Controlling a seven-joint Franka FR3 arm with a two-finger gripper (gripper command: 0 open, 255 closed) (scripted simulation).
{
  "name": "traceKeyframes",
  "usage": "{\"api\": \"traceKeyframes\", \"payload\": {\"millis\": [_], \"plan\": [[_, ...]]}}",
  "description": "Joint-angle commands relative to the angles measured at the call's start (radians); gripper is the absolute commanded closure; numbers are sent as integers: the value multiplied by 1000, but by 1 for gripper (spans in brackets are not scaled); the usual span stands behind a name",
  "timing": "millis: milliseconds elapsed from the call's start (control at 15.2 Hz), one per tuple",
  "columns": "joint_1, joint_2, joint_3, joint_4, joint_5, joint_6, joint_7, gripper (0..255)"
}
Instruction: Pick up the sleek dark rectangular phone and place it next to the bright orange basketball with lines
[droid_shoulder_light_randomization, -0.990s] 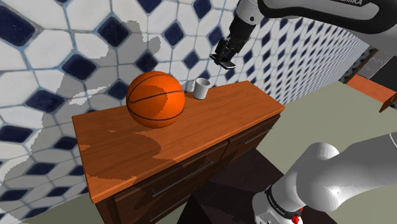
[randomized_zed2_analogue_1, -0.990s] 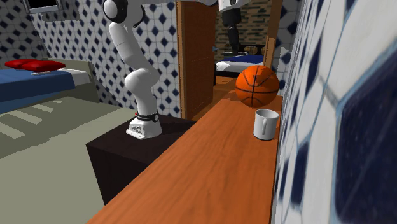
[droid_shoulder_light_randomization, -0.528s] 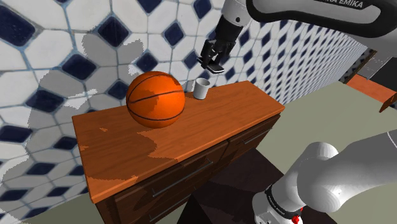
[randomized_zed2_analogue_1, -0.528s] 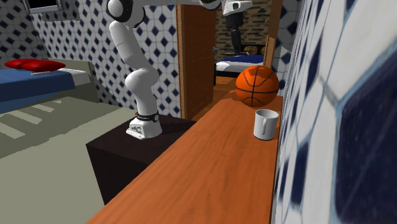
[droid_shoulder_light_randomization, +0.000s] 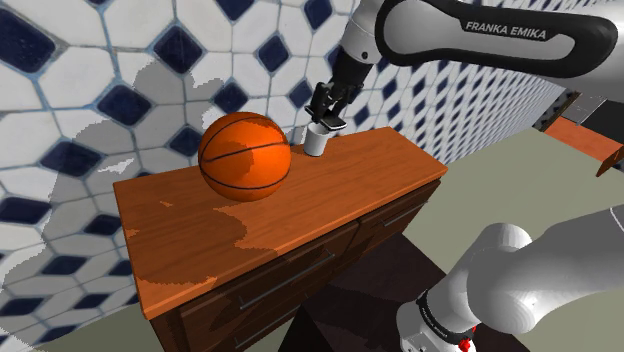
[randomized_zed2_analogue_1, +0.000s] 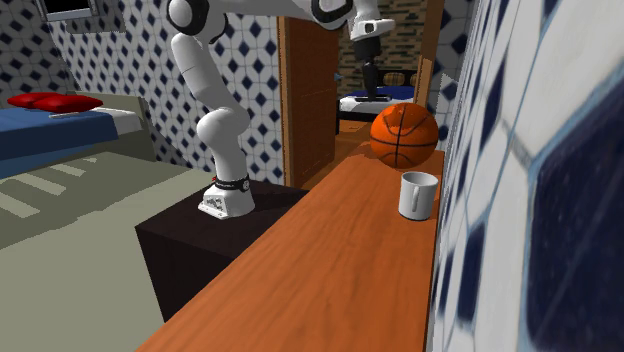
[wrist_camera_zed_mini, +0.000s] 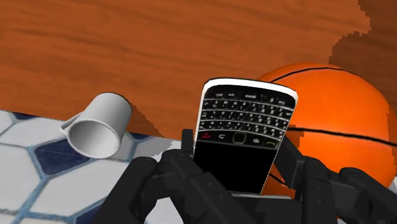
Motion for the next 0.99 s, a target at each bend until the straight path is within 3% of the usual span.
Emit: {"api": "traceKeyframes", "payload": {"millis": [0, 924], "plan": [[0, -3, 1, -30, 0, 28, 2, 255], [-1, 14, 1, -204, -4, 218, 10, 255]]}}
